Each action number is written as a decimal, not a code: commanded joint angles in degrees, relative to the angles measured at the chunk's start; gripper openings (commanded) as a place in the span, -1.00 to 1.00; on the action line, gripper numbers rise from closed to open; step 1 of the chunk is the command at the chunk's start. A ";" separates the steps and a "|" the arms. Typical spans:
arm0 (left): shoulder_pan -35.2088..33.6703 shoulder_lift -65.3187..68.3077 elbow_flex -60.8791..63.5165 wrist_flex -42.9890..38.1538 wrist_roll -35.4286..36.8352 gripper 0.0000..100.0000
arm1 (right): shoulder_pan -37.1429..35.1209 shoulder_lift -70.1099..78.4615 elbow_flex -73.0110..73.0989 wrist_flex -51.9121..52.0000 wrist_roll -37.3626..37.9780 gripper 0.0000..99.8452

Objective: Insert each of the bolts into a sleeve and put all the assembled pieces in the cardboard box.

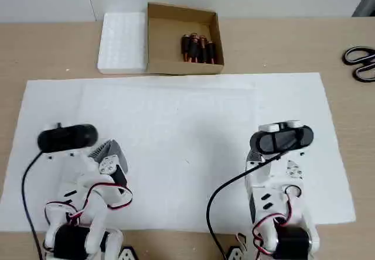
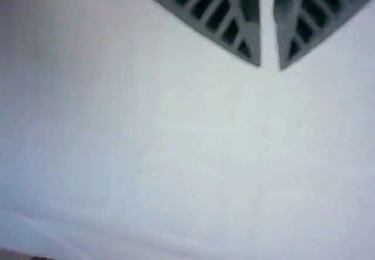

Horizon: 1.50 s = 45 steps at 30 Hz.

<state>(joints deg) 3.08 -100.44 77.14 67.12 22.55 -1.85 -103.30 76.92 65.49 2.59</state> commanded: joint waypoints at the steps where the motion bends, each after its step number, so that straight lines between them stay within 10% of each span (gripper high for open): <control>1: -1.49 -3.78 4.00 -3.34 -2.64 -0.99 | 0.04 -0.66 2.11 -2.42 0.26 -0.99; 45: -5.27 -3.60 18.59 -13.01 -2.46 -0.99 | 1.54 -0.66 18.11 -8.13 0.18 -0.99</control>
<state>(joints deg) -1.85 -103.43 96.04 55.52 20.35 -0.70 -103.30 95.30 58.73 2.59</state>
